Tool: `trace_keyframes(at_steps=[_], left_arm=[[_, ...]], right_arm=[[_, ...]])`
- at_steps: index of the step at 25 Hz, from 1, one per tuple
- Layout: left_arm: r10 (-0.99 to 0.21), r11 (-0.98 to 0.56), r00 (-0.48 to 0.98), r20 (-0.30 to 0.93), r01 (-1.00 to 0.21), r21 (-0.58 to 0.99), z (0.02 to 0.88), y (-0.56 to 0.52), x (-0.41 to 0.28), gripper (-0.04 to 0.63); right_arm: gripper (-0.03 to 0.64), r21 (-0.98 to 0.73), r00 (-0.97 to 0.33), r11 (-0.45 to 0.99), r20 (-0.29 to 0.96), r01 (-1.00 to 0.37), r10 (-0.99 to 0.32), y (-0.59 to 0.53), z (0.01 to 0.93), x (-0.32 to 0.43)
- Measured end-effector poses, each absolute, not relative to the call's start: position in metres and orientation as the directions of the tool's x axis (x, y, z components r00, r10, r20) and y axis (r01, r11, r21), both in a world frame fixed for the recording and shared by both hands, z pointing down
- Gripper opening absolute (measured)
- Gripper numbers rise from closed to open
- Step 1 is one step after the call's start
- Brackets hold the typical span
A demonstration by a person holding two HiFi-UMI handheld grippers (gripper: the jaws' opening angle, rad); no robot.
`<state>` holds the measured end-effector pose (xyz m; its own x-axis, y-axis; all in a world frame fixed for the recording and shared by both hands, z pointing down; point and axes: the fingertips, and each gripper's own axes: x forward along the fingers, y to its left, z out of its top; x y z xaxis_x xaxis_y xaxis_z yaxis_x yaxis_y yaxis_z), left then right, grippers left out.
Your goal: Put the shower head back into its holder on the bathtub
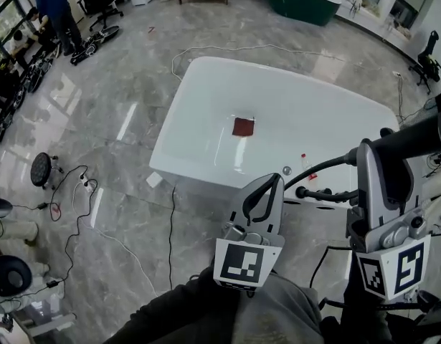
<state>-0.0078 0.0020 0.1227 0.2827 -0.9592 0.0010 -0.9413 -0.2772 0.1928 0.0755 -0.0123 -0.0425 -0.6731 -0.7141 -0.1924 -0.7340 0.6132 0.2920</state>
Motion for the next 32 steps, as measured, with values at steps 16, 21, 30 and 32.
trace_keyframes(at_steps=[16, 21, 30, 32], left_arm=[[-0.934, -0.334, 0.35, 0.076, -0.927, 0.173, 0.137, -0.022, 0.022, 0.005], [-0.929, -0.336, 0.355, 0.106, -0.928, 0.162, 0.15, -0.019, 0.026, 0.004], [-0.934, -0.304, 0.324, 0.154, -0.943, 0.138, 0.167, -0.027, 0.046, 0.005], [-0.937, -0.292, 0.311, 0.159, -0.947, 0.132, 0.17, -0.029, 0.051, 0.005]], right_arm=[[0.141, 0.131, -0.633, 0.622, -0.065, -0.772, -0.771, -0.032, 0.037, 0.11], [0.141, 0.082, -0.637, 0.633, -0.038, -0.77, -0.77, -0.029, 0.068, 0.114], [0.141, 0.014, -0.673, 0.673, -0.007, -0.739, -0.739, -0.039, 0.111, 0.129], [0.141, -0.005, -0.686, 0.686, -0.01, -0.727, -0.727, -0.041, 0.115, 0.134]])
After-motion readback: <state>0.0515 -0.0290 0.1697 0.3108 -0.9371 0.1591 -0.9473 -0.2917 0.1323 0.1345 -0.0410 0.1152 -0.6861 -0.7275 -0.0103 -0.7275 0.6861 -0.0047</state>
